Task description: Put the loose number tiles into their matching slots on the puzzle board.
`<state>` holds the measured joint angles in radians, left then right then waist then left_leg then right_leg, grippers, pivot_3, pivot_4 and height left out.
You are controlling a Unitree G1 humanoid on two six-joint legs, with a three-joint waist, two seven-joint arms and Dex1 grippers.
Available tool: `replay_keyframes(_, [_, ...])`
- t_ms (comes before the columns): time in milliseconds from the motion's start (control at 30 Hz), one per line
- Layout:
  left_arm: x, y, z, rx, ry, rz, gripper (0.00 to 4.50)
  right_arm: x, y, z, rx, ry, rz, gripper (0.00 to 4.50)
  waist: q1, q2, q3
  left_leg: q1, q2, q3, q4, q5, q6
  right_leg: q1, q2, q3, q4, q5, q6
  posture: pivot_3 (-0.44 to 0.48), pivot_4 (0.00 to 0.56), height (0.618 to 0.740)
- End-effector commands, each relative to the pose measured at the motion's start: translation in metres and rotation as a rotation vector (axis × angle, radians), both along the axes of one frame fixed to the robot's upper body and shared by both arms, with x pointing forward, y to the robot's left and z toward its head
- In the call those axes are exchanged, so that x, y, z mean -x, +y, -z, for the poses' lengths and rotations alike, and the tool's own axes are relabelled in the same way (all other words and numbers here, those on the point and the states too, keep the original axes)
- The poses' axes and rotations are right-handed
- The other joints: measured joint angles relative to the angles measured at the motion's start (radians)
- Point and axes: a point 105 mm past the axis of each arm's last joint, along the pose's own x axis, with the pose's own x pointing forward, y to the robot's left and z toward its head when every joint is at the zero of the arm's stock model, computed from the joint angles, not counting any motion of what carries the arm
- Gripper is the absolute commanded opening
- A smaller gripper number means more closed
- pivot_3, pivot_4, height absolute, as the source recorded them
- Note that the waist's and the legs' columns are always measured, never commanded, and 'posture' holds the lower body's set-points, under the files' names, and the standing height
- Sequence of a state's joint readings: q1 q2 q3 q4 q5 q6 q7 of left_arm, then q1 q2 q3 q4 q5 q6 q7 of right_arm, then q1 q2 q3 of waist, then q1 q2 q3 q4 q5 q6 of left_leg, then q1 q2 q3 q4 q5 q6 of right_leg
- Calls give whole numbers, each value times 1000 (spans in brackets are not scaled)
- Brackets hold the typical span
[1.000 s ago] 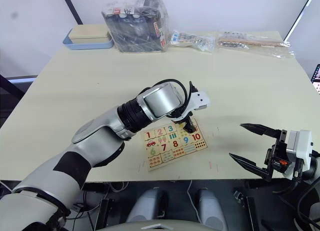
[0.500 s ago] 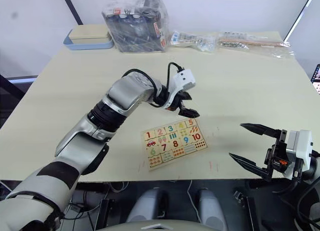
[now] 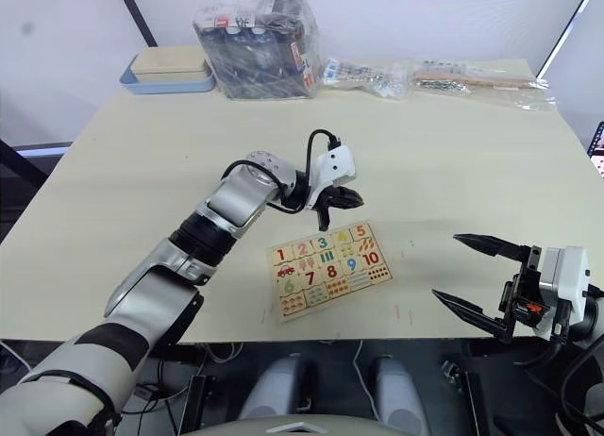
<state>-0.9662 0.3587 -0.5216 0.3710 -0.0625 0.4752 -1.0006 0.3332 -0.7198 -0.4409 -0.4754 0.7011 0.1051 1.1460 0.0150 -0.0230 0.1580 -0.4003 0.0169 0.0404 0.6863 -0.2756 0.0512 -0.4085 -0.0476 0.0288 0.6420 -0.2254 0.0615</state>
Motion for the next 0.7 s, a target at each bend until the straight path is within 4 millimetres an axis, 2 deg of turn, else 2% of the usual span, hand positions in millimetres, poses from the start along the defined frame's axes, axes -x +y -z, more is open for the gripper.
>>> replay_keyframes(33, [2, -3, 1, -19, -44, 43, 78, 3, 2, -7, 6, -40, -6, 4500, 0, 0, 0, 0, 0, 0, 0, 0, 0, 0, 0, 0, 0, 0, 0, 0, 150, 740])
replay_keyframes(200, [2, -2, 11, -40, -46, 50, 78, 3, 2, -7, 7, -36, -6, 4500, 0, 0, 0, 0, 0, 0, 0, 0, 0, 0, 0, 0, 0, 0, 0, 0, 150, 740])
replay_keyframes(700, [10, -3, 22, -71, -46, 86, 78, 4, 2, -7, 5, -33, -6, 4500, 0, 0, 0, 0, 1, 0, 0, 0, 0, 0, 0, 0, 0, 0, 0, 0, 150, 740])
